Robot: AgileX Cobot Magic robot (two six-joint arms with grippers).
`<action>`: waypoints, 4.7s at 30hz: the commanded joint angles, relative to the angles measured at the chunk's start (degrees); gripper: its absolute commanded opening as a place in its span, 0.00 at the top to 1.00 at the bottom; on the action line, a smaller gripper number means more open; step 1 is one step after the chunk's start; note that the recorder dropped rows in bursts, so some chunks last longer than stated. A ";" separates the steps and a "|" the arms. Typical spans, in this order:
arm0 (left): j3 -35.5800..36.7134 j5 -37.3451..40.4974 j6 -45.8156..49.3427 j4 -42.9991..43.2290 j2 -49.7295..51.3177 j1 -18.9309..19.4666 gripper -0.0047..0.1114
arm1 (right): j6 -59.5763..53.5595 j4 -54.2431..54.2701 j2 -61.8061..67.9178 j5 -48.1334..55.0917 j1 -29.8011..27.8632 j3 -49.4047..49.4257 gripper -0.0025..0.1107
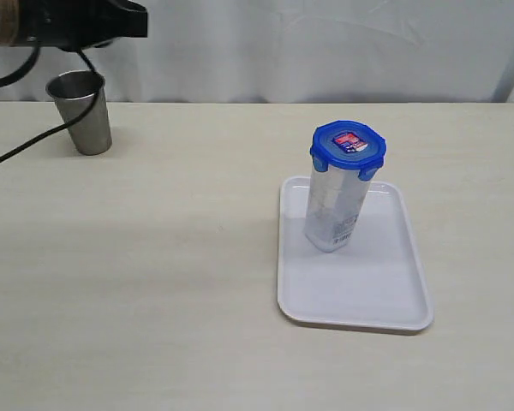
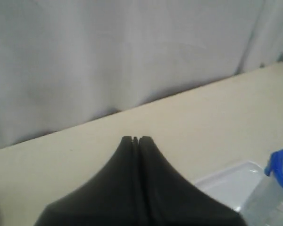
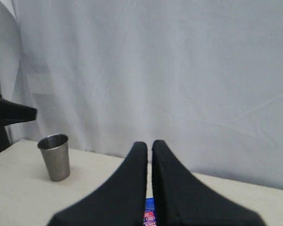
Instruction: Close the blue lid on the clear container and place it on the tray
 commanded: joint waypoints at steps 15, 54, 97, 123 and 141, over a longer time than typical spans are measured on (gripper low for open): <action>32.99 12.46 -0.61 -1.93 -52.76 0.05 0.96 | 0.57 3.36 -21.28 -7.47 -0.07 9.61 0.94; 44.22 -2.11 40.62 -74.60 -68.32 0.05 0.96 | 0.57 3.36 -21.64 -7.64 -0.07 9.61 0.94; 63.22 35.05 111.80 -100.79 -86.09 10.39 0.96 | 0.57 3.36 -21.64 -7.72 -0.07 9.61 0.94; 63.22 35.41 108.28 -100.11 -86.09 15.42 0.96 | 0.57 3.36 -21.64 -7.72 -0.07 9.61 0.94; 63.22 35.69 108.34 -99.72 -86.09 15.42 0.96 | 0.57 3.36 -21.64 -7.72 -0.07 9.61 0.94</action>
